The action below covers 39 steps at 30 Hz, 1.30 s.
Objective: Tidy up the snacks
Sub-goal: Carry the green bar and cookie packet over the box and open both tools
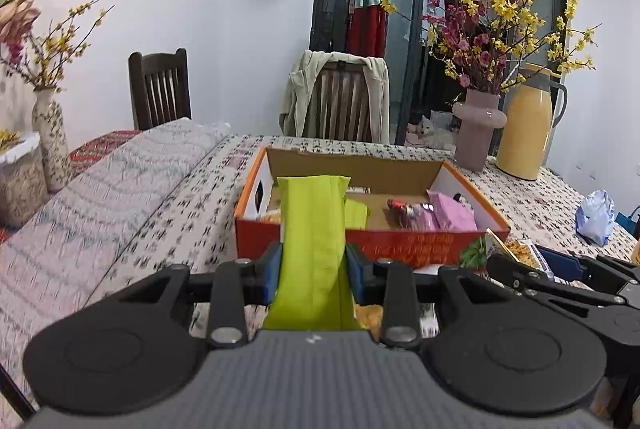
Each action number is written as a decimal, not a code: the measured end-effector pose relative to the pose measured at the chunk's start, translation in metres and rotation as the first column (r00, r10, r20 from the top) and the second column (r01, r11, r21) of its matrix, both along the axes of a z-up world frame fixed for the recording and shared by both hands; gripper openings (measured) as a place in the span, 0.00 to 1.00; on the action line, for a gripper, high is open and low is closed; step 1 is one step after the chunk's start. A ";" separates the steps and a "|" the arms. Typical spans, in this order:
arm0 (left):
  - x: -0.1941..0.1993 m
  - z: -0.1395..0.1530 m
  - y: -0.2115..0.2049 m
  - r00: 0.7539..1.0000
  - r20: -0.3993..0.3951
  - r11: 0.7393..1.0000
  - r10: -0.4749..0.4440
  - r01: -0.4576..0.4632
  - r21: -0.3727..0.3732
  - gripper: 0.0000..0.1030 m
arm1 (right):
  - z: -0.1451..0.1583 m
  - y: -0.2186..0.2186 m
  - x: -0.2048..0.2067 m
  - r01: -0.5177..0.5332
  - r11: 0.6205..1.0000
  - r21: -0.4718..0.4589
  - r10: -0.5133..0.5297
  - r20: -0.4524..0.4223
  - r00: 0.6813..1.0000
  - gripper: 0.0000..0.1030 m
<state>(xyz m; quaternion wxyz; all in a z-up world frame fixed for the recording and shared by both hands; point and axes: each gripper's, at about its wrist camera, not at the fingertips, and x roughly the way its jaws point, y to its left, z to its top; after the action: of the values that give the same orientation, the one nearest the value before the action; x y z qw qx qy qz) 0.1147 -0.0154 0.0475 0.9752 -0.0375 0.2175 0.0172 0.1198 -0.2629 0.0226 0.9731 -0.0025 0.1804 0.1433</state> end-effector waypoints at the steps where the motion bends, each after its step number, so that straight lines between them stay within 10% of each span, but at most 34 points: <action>1: 0.004 0.002 -0.001 1.000 0.003 1.000 0.000 0.000 0.003 0.33 | 0.001 0.001 0.005 0.000 1.000 0.000 0.000 0.002 1.000 0.43; 19: 0.111 0.019 -0.012 1.000 -0.014 0.999 0.022 -0.022 0.027 0.33 | 0.019 0.019 0.109 0.006 1.000 -0.015 -0.006 -0.026 1.000 0.43; 39: 0.183 -0.032 0.003 0.995 -0.065 0.997 0.078 -0.079 -0.004 0.38 | -0.015 0.021 0.171 0.039 0.999 -0.001 -0.039 -0.109 0.993 0.57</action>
<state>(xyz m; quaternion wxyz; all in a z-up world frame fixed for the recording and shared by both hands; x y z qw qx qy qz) 0.2976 -0.0120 0.0152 0.9660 -0.0487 0.2476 0.0559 0.2910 -0.2419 0.0081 0.9644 0.0095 0.2332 0.1244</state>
